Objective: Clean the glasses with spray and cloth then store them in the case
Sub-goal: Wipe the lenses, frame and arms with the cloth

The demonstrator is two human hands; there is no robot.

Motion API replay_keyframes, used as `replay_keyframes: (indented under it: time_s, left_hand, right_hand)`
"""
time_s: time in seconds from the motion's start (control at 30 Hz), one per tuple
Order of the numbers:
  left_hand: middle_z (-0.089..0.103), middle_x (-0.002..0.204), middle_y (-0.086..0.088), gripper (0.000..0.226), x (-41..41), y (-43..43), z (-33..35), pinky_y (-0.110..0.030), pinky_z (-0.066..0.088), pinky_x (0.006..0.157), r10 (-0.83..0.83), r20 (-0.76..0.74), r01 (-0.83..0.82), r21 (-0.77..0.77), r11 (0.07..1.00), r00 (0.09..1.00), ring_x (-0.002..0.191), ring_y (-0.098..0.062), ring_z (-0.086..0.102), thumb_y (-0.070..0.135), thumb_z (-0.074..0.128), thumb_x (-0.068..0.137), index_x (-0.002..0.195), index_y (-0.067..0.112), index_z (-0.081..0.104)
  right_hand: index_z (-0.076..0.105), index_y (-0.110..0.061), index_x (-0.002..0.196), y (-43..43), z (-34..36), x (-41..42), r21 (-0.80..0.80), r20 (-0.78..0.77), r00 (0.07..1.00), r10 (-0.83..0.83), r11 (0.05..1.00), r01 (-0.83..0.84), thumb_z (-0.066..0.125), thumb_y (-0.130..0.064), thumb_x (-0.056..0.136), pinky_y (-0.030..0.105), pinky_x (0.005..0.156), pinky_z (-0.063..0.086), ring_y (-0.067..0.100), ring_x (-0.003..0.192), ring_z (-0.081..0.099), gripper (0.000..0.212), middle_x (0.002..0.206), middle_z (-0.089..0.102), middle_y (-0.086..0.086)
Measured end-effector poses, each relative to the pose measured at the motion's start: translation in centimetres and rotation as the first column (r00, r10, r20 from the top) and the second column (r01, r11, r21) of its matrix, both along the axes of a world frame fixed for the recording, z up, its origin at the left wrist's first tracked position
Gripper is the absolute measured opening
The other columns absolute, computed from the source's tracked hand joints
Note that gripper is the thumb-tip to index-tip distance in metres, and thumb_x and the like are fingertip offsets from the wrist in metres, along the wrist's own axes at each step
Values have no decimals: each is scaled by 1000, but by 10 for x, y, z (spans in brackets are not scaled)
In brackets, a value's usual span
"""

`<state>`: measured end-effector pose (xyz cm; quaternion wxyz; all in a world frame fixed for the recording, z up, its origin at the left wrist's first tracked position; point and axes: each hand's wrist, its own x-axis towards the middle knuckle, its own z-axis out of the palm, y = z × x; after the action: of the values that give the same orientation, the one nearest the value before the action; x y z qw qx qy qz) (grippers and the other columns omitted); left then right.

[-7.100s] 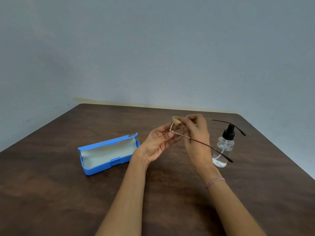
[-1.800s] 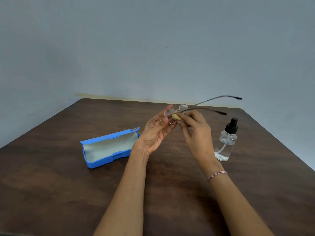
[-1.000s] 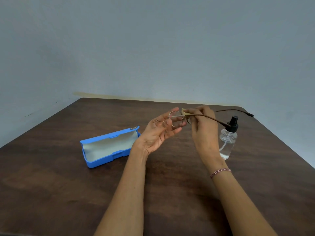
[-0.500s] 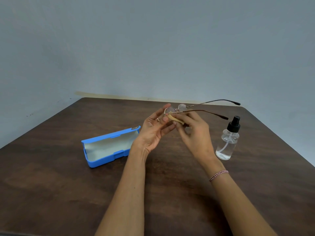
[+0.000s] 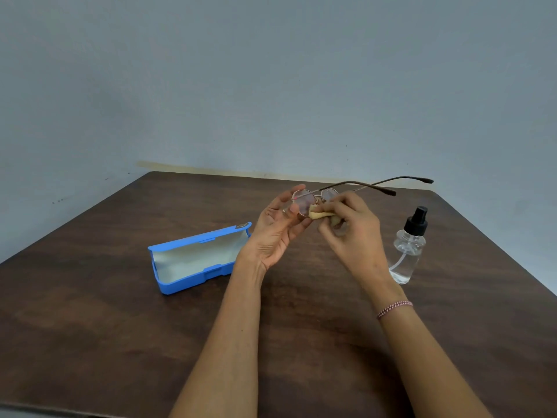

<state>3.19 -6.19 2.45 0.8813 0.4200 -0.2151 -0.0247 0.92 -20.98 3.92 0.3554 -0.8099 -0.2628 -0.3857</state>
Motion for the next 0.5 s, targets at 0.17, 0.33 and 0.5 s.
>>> replay_keyframes:
  time_s: [0.17, 0.33, 0.5]
  left_hand:
    - [72, 100, -12, 44, -3, -1, 1, -25, 57, 77, -9, -2, 9, 32, 999, 1000, 94, -22, 69, 24, 80, 60, 104, 21, 71]
    - [72, 100, -10, 40, -6, -1, 2, -24, 56, 78, -36, 14, 35, 79, 996, 999, 96, -21, 69, 23, 74, 66, 106, 25, 71]
    - [72, 100, -9, 37, -8, 0, 3, -25, 56, 78, -47, 1, 46, 80, 996, 999, 94, -21, 69, 19, 69, 68, 104, 25, 72]
  right_hand:
    - [69, -11, 99, -6, 5, -1, 131, 30, 988, -154, 980, 149, 61, 0, 82, 9, 73, 41, 13, 79, 53, 22, 97, 53, 0]
    - [69, -15, 108, -7, 3, 3, 85, -68, 975, -214, 972, 219, 55, 1, 88, 17, 83, 40, 15, 100, 49, 30, 105, 54, 5]
    - [69, -15, 106, -7, 1, 4, 52, -27, 974, -226, 972, 228, 55, 8, 85, 19, 83, 36, 19, 102, 48, 34, 105, 54, 7]
